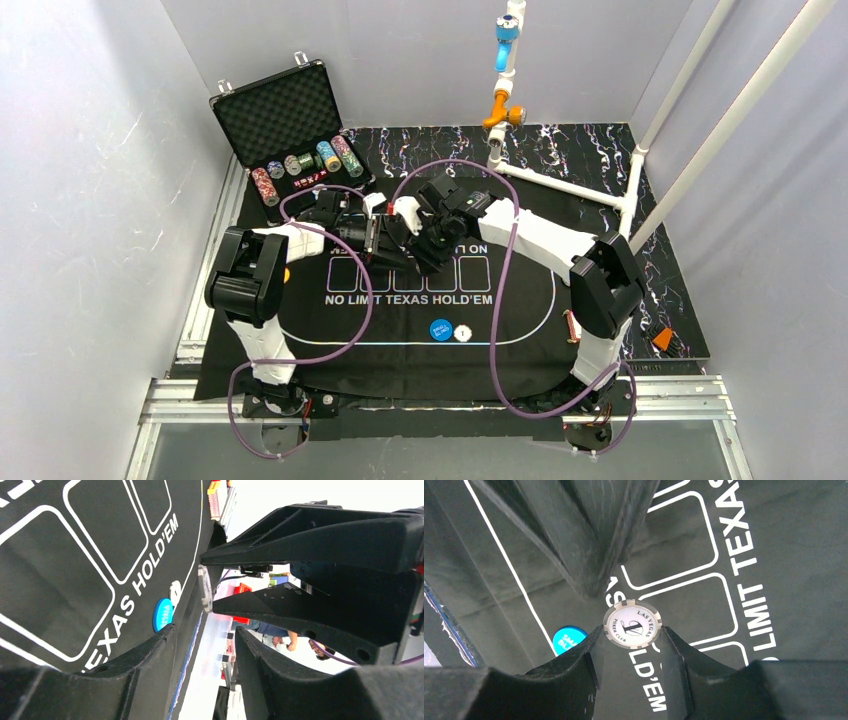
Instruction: Distribute texas hold em gaming equipment
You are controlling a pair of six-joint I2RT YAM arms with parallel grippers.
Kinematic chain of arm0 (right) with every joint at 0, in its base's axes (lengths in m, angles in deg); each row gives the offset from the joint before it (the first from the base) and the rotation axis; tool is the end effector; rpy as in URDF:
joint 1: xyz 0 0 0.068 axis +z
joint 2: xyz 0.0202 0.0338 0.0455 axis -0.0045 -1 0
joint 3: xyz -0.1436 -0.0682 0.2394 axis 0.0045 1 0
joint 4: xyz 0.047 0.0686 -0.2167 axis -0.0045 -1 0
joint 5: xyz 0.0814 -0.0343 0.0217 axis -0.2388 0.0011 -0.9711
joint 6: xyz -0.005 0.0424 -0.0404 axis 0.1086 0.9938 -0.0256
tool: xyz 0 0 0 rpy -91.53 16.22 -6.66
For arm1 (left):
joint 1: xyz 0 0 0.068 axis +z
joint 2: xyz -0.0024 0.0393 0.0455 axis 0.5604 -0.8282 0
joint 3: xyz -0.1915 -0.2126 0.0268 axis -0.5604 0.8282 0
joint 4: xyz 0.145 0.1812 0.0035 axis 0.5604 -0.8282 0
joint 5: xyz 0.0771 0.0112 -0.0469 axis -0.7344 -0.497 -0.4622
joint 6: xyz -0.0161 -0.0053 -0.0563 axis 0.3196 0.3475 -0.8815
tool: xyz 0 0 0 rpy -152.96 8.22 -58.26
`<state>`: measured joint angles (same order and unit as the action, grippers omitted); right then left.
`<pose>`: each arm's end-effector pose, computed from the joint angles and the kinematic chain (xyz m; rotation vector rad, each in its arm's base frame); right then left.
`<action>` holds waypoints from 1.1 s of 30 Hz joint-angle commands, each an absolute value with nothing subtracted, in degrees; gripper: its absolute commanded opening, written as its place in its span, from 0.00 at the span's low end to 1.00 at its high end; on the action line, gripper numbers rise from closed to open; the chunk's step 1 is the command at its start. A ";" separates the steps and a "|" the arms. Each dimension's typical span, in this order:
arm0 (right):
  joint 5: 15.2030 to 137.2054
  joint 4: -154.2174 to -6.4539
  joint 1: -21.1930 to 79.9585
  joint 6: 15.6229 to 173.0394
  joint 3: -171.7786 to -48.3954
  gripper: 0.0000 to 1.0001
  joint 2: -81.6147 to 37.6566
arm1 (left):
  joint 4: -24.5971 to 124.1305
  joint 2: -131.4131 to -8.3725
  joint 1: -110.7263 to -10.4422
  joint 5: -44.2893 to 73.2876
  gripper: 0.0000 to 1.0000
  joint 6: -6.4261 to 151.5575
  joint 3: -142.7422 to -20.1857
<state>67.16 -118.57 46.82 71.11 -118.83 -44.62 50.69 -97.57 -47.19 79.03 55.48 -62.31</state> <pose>0.2443 0.2756 0.2730 -1.4638 2.1803 0.5662 0.3075 -0.1134 0.1968 0.3409 2.3097 -1.8588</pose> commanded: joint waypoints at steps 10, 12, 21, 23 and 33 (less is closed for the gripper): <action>66.57 -117.80 48.64 71.74 -122.96 0.35 -45.52 | 50.56 -98.82 -50.34 79.50 0.38 55.42 -64.22; 66.52 -117.73 48.77 71.78 -122.96 0.35 -45.37 | 50.56 -99.34 -50.42 79.54 0.36 55.18 -64.39; 66.35 -117.54 49.29 71.70 -122.78 0.35 -45.56 | 50.48 -99.96 -50.52 81.13 0.25 55.14 -64.57; 66.26 -117.46 49.45 71.62 -122.78 0.35 -45.72 | 50.48 -99.96 -50.78 81.60 0.23 55.10 -64.64; 66.35 -117.53 50.00 71.48 -123.06 0.36 -45.85 | 50.55 -99.60 -51.43 82.48 0.00 54.70 -64.58</action>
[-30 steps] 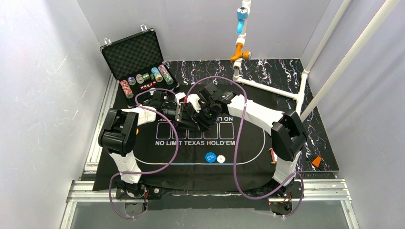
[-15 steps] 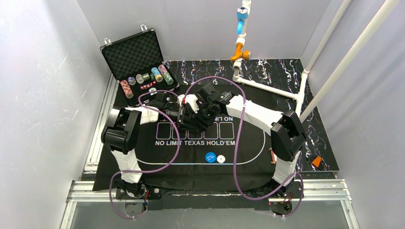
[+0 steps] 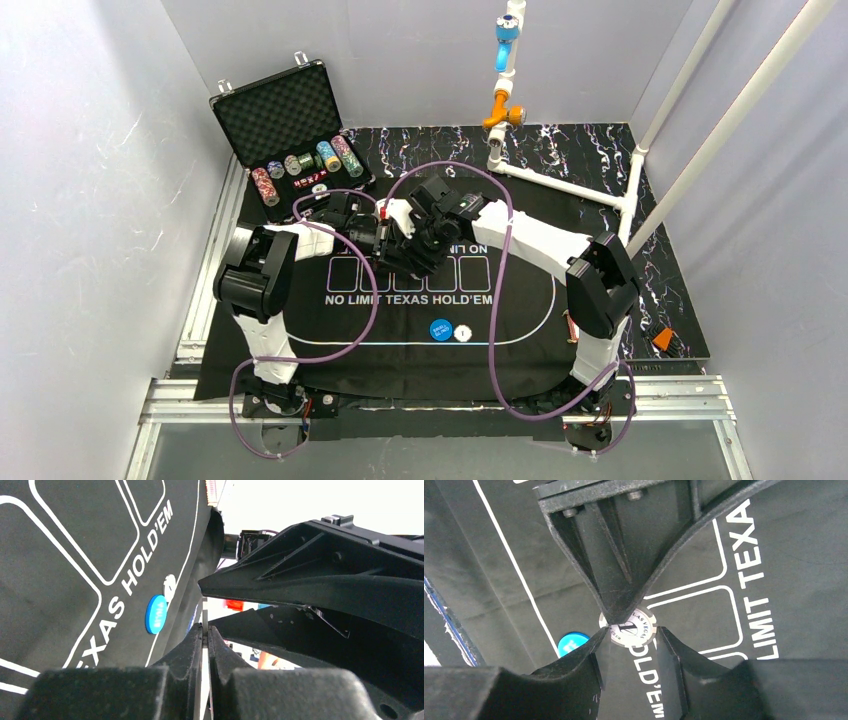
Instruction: Distribute texas hold em gaming equipment
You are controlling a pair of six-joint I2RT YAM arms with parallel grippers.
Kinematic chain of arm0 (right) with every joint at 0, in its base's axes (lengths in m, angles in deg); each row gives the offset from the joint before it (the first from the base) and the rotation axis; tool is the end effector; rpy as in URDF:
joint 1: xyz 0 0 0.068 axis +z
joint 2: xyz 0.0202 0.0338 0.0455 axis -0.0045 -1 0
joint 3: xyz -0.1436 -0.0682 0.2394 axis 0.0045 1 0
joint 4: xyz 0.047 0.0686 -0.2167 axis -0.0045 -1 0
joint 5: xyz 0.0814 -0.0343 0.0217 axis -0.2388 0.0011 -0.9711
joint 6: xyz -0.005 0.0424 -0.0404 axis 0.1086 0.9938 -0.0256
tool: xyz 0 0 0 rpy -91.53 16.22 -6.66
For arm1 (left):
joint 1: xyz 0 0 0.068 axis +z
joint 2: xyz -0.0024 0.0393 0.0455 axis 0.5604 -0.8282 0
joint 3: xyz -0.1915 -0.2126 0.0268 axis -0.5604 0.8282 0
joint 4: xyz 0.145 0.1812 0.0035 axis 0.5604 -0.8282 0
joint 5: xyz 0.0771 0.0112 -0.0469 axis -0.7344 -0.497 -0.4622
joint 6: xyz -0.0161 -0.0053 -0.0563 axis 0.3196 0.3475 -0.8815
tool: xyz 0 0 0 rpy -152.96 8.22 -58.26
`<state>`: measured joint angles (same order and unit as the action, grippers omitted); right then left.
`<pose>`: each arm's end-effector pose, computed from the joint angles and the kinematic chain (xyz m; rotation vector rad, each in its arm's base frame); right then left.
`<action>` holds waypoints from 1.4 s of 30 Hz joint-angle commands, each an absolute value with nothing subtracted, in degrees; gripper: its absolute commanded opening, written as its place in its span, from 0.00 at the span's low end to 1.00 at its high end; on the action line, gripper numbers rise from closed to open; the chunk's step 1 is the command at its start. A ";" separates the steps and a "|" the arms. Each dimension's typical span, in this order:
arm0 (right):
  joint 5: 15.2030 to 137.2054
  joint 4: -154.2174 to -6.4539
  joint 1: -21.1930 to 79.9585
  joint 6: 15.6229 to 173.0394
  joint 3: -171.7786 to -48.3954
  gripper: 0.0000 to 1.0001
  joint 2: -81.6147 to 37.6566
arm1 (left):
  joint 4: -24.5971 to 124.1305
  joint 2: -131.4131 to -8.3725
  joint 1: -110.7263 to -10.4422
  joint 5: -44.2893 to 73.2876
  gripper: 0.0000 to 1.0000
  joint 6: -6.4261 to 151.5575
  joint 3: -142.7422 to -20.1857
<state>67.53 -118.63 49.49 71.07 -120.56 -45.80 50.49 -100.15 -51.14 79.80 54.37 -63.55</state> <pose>0.2356 0.2915 0.2741 -1.5130 2.1436 0.5750 0.3057 -0.1366 0.1883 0.3912 2.3571 -1.9227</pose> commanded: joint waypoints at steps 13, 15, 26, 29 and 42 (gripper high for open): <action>70.79 -118.54 44.46 70.99 -119.28 0.98 -37.09 | 11.03 -91.25 -37.62 70.54 0.00 86.11 -70.98; 71.74 -119.18 42.76 70.45 -117.69 0.98 -35.59 | 2.51 -89.95 -33.37 66.98 0.00 93.75 -72.79; 76.19 -117.10 34.33 67.33 -104.08 0.98 -31.77 | -8.93 -78.89 -17.76 35.38 0.00 110.16 -74.62; 75.52 -116.55 32.26 66.69 -102.87 0.98 -31.53 | -7.48 -77.17 -17.60 27.47 0.00 111.82 -73.11; 73.00 -114.03 28.49 65.63 -100.29 0.98 -30.54 | 5.13 -74.97 -17.38 3.32 0.00 115.51 -63.93</action>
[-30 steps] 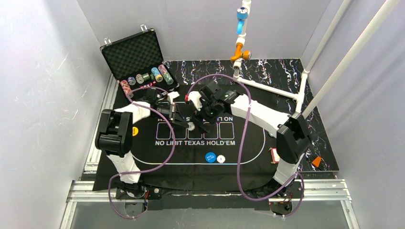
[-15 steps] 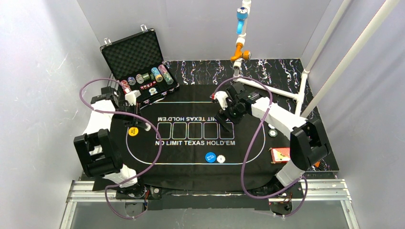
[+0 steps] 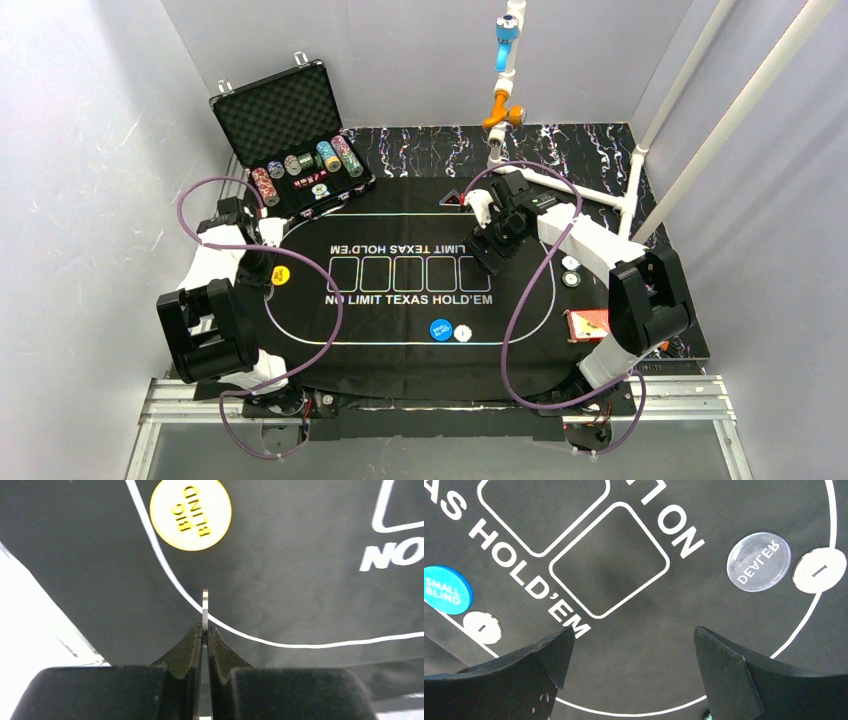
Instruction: Distribute texas hold em gaming equipment
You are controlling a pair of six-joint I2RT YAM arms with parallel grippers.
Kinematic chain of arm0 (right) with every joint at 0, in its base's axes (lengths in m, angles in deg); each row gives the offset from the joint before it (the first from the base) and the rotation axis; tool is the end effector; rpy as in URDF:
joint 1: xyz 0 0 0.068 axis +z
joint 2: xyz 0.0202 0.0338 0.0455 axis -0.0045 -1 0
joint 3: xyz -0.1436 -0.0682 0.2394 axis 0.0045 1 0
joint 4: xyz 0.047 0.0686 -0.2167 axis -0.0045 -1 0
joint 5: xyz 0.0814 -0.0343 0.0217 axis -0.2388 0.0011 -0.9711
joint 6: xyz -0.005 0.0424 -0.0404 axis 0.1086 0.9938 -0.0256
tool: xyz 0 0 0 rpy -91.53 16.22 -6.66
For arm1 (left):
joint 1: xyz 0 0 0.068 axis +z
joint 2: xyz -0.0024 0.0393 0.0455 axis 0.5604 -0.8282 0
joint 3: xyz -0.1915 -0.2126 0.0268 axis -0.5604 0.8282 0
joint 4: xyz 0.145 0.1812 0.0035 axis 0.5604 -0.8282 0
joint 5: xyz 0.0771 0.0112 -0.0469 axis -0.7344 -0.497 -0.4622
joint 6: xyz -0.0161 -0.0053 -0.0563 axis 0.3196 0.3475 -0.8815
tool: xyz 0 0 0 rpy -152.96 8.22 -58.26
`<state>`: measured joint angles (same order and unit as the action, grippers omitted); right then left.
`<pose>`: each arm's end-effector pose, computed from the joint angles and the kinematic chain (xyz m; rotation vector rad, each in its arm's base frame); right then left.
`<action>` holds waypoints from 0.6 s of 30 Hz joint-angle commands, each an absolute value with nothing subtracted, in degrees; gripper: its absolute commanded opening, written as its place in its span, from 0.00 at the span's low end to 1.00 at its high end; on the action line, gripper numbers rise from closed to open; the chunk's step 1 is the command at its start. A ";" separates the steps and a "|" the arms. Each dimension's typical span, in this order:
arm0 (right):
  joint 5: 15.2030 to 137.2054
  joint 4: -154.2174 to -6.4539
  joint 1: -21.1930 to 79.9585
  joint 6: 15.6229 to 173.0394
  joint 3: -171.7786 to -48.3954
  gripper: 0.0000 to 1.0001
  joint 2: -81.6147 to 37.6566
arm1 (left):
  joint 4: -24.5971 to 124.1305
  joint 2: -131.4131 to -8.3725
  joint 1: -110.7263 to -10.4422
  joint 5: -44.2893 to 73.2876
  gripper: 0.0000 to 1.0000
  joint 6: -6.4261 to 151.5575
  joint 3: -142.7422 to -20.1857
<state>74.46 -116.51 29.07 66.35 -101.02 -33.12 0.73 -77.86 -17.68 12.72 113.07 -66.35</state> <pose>0.2622 0.1520 0.2512 -1.1725 2.3889 0.2615 0.2309 0.0630 0.2384 0.3319 2.8094 0.0127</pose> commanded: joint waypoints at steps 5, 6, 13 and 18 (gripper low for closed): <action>71.84 -113.71 28.21 65.72 -100.29 0.98 -31.10 | 8.37 -76.24 -17.40 0.26 0.00 116.13 -62.25; 71.74 -113.67 28.14 65.76 -100.24 0.98 -31.10 | 8.97 -76.49 -17.41 -0.27 0.00 116.32 -62.02; 71.34 -113.86 27.58 65.81 -100.36 0.98 -30.71 | 10.85 -78.35 -17.46 -2.34 0.00 116.00 -62.13; 70.94 -114.02 27.42 65.88 -100.63 0.98 -31.36 | 12.02 -79.92 -17.75 -2.71 0.00 115.47 -61.96</action>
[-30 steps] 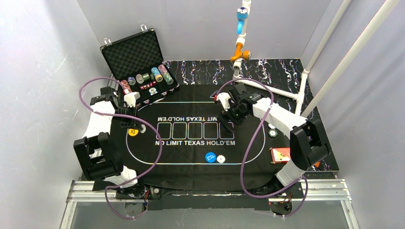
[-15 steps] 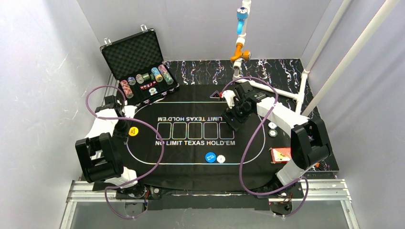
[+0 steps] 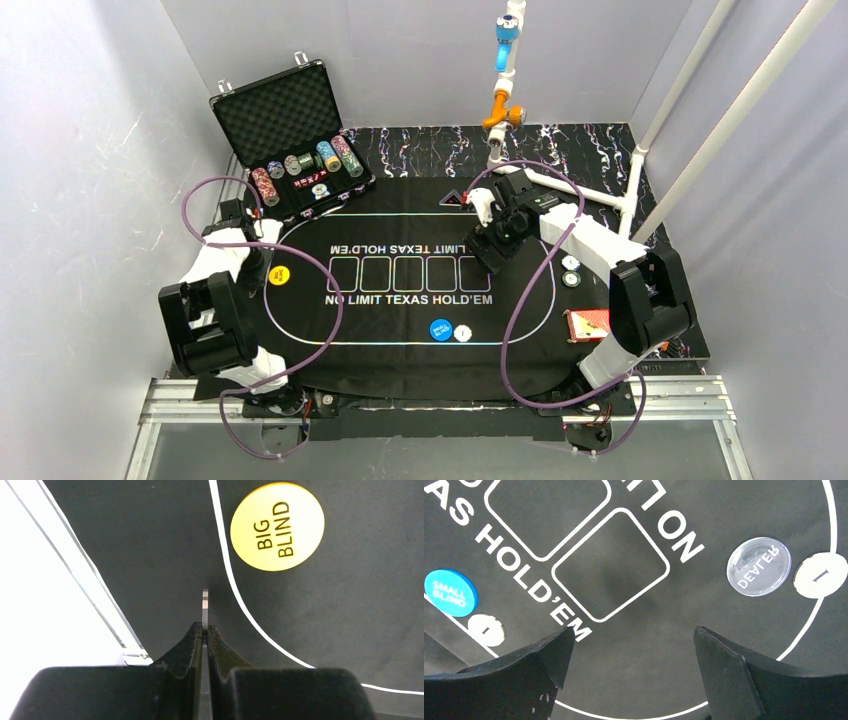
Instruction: Distribute texas hold em gaming equipment
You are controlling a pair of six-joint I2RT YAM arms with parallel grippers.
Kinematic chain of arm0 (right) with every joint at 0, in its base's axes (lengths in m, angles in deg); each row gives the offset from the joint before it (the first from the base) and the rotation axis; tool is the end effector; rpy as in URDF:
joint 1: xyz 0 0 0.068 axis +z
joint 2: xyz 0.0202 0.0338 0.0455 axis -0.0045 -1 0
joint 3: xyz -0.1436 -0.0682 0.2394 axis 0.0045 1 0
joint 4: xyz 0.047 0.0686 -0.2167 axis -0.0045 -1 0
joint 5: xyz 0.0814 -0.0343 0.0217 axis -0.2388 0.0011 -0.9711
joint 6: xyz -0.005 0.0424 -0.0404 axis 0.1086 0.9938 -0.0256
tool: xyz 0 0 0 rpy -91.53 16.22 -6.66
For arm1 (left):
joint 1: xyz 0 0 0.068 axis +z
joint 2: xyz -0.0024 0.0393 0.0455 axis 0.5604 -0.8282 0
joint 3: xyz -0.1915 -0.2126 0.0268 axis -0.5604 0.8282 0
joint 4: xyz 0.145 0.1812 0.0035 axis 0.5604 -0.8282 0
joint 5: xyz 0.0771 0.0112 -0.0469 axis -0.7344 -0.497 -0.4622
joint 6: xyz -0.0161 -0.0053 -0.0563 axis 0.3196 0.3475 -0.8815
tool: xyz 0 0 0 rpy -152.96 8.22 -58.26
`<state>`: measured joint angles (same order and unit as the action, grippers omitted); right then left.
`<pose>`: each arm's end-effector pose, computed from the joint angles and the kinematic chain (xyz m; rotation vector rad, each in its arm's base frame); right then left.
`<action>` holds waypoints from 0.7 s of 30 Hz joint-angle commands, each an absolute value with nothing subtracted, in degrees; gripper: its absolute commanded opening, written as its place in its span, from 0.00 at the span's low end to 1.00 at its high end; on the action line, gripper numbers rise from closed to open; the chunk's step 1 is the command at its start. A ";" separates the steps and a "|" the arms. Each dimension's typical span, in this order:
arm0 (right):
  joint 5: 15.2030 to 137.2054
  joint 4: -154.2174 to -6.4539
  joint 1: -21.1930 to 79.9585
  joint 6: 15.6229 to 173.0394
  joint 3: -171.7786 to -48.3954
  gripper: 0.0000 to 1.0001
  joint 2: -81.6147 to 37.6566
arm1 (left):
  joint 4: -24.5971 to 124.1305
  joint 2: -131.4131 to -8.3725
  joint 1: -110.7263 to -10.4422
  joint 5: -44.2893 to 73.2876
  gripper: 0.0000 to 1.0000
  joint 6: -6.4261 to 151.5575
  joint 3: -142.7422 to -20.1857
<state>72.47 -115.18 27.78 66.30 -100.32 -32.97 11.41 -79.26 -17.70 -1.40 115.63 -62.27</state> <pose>0.2650 0.1474 0.2501 -1.1511 2.3802 0.2997 0.2393 0.0763 0.2221 0.3341 2.7992 0.3938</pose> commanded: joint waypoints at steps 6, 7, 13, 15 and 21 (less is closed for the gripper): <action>70.55 -114.31 27.32 65.90 -100.72 0.98 -31.44 | 13.21 -81.10 -19.03 -2.99 0.01 115.11 -60.87; 70.49 -114.32 27.26 65.90 -100.79 0.98 -31.43 | 13.10 -80.94 -19.29 -2.62 0.03 115.11 -60.63; 70.32 -114.54 27.18 65.90 -100.89 0.98 -31.66 | 10.14 -81.01 -20.81 1.18 0.22 113.65 -60.71; 70.38 -114.63 27.14 65.90 -100.98 0.98 -31.63 | 9.26 -81.01 -21.03 2.65 0.30 113.18 -60.86; 70.38 -114.59 27.13 65.81 -100.99 0.98 -31.51 | 4.88 -79.91 -21.25 10.53 0.43 111.97 -63.04</action>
<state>71.49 -115.20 27.54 66.30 -100.34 -32.97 9.99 -81.20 -21.09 3.78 113.34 -61.39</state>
